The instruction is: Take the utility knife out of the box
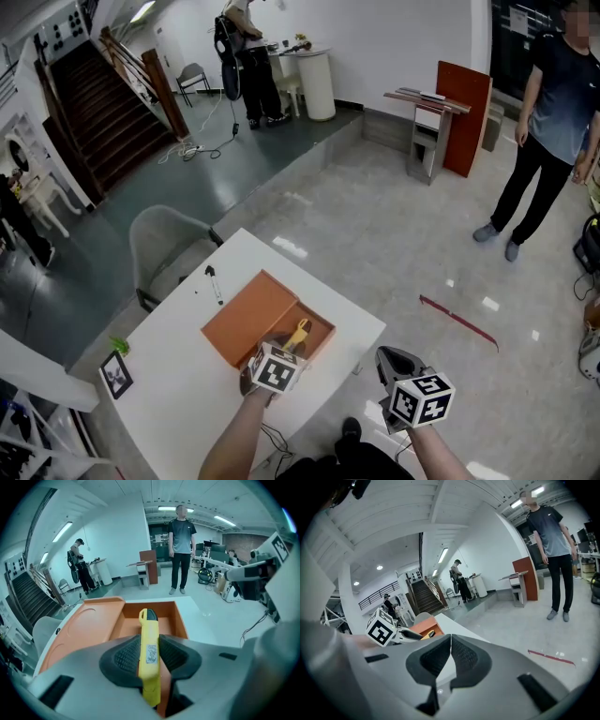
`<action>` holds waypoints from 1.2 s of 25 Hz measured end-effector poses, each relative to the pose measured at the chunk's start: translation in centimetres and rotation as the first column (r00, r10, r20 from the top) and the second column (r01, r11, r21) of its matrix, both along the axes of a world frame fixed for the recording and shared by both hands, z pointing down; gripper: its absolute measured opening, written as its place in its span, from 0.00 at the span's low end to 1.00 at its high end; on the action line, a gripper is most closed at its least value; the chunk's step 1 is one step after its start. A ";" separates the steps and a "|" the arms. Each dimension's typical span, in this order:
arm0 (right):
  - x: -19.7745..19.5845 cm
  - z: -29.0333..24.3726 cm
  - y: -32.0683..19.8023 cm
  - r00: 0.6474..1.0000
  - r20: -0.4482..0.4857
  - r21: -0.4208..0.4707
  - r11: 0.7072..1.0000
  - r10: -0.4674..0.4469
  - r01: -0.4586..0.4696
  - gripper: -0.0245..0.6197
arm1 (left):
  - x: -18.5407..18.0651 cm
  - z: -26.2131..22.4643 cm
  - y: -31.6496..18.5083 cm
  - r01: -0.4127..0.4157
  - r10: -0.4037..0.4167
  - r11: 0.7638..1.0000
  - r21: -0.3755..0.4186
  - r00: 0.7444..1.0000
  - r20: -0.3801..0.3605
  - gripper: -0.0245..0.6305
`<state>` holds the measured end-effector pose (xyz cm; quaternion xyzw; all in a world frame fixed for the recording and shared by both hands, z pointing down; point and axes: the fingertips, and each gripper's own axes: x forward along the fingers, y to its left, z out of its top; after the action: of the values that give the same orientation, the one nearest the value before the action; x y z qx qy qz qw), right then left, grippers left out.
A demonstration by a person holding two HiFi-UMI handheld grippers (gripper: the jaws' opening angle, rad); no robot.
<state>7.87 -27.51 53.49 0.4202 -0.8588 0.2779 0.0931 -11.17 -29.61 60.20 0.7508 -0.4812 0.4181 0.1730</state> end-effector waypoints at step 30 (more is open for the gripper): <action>-4.0 -2.9 -2.1 0.995 -0.007 0.074 0.992 -0.100 0.100 0.04 | -2.1 -9.8 1.9 0.245 -0.181 0.938 0.246 0.949 -0.258 0.22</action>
<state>3.90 -29.58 50.60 0.3802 -0.8884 0.2400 0.0928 -13.29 -27.76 50.37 0.7541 -0.5901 0.2354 0.1663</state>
